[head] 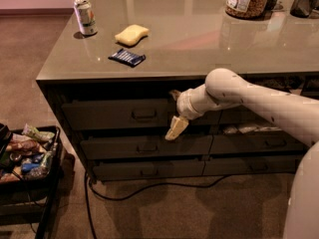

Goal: Open top drawer

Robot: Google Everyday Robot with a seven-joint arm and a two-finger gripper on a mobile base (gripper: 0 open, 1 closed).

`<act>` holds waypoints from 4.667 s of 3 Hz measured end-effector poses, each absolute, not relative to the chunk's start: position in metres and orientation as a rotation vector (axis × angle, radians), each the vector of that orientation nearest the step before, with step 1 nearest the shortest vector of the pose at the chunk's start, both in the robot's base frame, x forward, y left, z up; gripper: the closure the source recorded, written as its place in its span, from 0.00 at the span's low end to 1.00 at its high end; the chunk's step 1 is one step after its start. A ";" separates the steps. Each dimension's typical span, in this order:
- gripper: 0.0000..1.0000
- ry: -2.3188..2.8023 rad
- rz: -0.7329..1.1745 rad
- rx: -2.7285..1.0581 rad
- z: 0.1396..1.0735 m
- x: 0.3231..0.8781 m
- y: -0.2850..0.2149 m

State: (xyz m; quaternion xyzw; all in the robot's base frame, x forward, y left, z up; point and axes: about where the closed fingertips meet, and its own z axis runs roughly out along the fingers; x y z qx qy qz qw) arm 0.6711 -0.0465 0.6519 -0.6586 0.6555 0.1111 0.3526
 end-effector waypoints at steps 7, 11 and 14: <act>1.00 1.696 0.288 -1.704 0.653 0.674 -0.047; 1.00 1.705 0.307 -1.710 0.657 0.676 -0.047; 1.00 1.719 0.301 -1.690 0.665 0.683 -0.051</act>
Offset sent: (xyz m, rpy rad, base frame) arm 0.0000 0.0000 0.0000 0.0000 0.0000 0.0000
